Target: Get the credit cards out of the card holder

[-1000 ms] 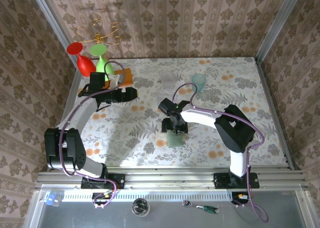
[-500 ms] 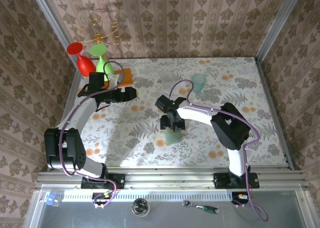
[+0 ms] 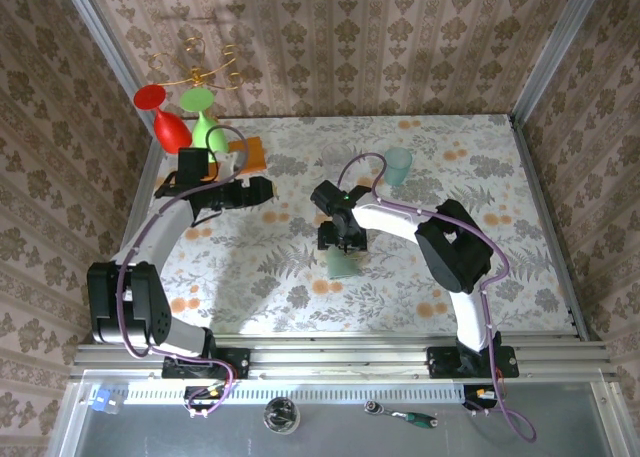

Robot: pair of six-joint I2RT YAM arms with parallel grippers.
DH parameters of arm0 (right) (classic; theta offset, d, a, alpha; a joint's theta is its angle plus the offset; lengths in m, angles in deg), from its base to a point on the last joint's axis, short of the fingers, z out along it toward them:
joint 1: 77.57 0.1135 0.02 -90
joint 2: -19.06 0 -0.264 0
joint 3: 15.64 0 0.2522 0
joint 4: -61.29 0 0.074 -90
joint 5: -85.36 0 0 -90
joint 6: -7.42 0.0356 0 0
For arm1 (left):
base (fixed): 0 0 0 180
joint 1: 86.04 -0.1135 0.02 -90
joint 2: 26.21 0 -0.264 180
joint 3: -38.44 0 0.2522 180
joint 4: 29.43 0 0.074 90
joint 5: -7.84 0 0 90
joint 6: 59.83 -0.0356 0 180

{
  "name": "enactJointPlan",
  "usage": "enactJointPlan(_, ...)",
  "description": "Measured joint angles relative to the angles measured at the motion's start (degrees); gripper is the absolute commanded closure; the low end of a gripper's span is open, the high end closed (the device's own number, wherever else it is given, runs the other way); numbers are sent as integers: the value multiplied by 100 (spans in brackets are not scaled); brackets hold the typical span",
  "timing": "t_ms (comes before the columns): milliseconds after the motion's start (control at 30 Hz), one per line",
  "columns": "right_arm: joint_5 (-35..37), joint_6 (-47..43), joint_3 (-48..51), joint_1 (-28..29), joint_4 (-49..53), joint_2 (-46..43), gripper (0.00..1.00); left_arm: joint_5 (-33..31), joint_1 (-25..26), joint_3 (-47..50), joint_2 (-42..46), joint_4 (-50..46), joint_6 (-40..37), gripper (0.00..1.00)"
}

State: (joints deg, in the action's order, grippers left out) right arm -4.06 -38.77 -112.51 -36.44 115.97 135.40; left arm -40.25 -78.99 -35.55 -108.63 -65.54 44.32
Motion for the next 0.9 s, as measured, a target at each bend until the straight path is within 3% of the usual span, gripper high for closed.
enactJointPlan(233,-103,-59,138,-39,-149,-103,18,-374,317,389,282,195,498,13)
enactJointPlan(533,-146,-245,581,-120,-195,-876,21,-1130,1414,863,275,964,1362,18)
enactJointPlan(667,-214,-361,791,-140,-199,-1099,22,-1499,1751,1099,221,1429,1803,31)
enactJointPlan(733,-256,-413,872,-157,-195,-1154,23,-1615,1928,1228,136,1749,2015,46)
enactJointPlan(900,-341,-531,1032,-199,-188,-1182,23,-1784,2218,1635,-146,2588,2535,72)
